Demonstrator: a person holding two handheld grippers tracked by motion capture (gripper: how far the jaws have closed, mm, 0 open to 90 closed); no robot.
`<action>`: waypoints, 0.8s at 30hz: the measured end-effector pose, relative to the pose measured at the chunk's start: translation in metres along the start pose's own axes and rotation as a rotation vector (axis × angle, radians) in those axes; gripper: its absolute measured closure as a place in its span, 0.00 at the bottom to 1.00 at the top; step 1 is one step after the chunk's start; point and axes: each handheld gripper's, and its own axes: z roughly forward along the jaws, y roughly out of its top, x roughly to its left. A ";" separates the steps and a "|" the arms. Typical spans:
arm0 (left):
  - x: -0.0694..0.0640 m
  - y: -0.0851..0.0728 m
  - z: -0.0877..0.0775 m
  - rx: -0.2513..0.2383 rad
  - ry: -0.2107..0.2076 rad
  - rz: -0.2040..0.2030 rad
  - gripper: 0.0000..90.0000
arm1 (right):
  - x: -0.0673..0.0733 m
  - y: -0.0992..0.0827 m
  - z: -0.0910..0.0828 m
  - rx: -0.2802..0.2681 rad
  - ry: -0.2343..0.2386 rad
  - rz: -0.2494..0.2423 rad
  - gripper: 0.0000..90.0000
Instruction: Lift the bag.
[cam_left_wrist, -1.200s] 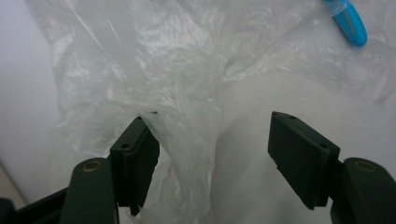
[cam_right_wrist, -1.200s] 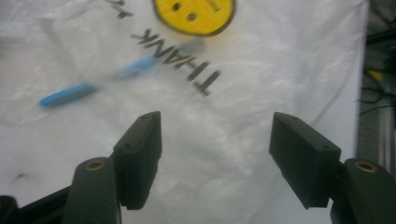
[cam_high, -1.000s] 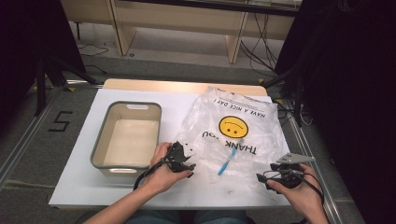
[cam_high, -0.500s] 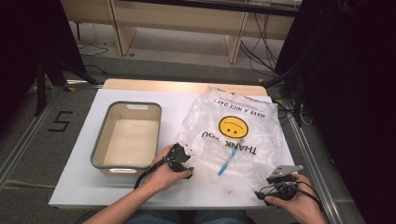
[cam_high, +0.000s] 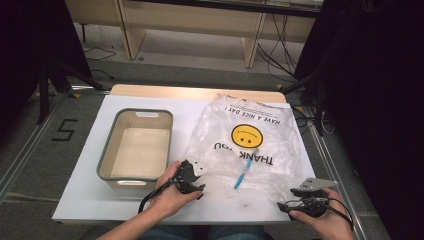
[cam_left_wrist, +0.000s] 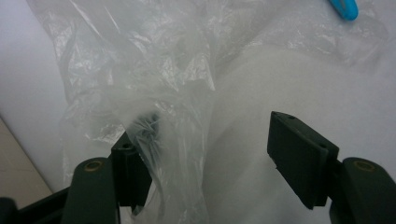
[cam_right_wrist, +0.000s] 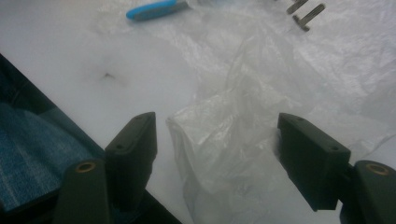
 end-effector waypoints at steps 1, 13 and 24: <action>-0.001 0.000 -0.001 -0.028 -0.004 -0.007 0.39 | 0.001 0.000 -0.002 -0.014 -0.007 0.004 0.35; 0.005 0.001 -0.015 -0.098 0.008 -0.052 0.39 | 0.000 0.001 -0.003 -0.055 -0.005 0.039 0.36; 0.004 0.000 -0.003 -0.066 -0.055 -0.101 0.35 | 0.000 0.000 0.006 -0.029 0.002 0.047 0.37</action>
